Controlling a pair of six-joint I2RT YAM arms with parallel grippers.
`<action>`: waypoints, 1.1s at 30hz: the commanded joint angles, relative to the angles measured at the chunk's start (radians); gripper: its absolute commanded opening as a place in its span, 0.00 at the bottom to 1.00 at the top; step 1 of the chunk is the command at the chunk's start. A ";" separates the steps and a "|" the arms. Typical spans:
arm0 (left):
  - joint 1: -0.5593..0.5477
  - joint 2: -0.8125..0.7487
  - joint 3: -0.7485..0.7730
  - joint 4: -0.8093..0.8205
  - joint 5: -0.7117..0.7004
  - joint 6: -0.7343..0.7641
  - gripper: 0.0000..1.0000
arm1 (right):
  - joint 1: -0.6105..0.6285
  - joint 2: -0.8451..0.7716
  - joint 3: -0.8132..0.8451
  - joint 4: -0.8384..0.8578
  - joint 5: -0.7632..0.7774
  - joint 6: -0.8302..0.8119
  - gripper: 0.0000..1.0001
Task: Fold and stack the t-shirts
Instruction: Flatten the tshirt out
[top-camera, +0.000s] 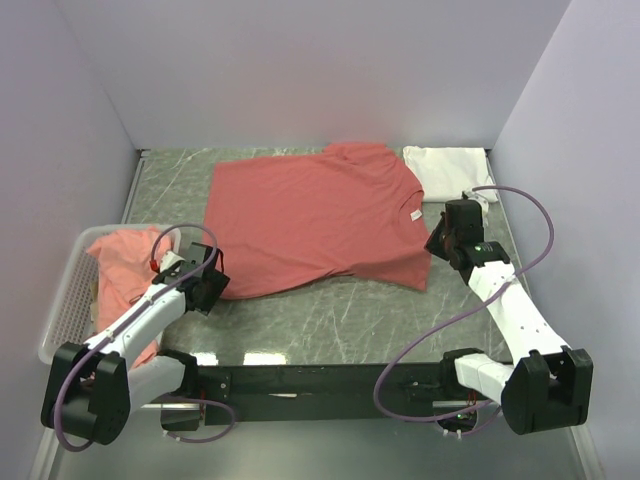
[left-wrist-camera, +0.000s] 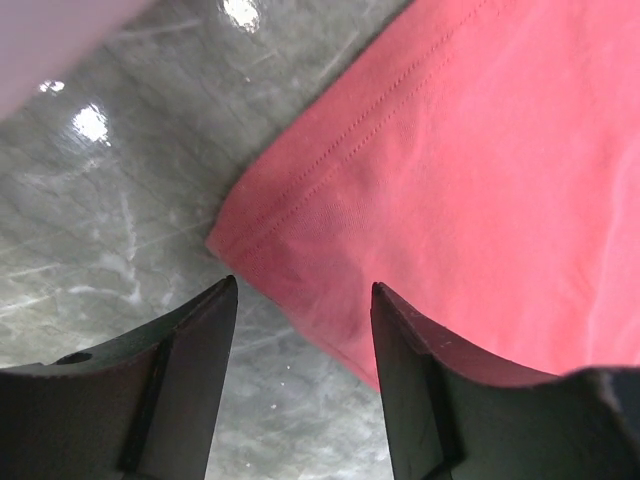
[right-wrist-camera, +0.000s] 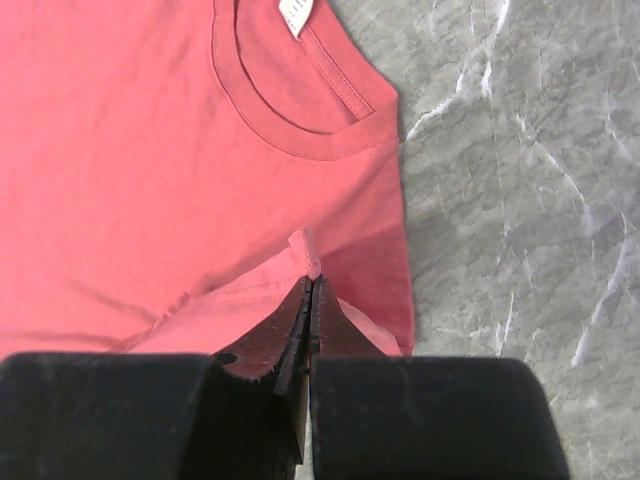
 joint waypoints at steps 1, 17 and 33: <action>-0.003 -0.025 0.004 0.003 -0.089 -0.021 0.61 | -0.013 0.001 0.045 0.023 0.004 -0.003 0.00; -0.004 -0.011 0.042 -0.060 -0.235 -0.017 0.51 | -0.029 0.001 0.043 0.030 -0.011 -0.012 0.00; -0.003 -0.028 -0.025 -0.051 -0.209 -0.025 0.40 | -0.033 -0.007 0.008 0.053 -0.039 -0.007 0.00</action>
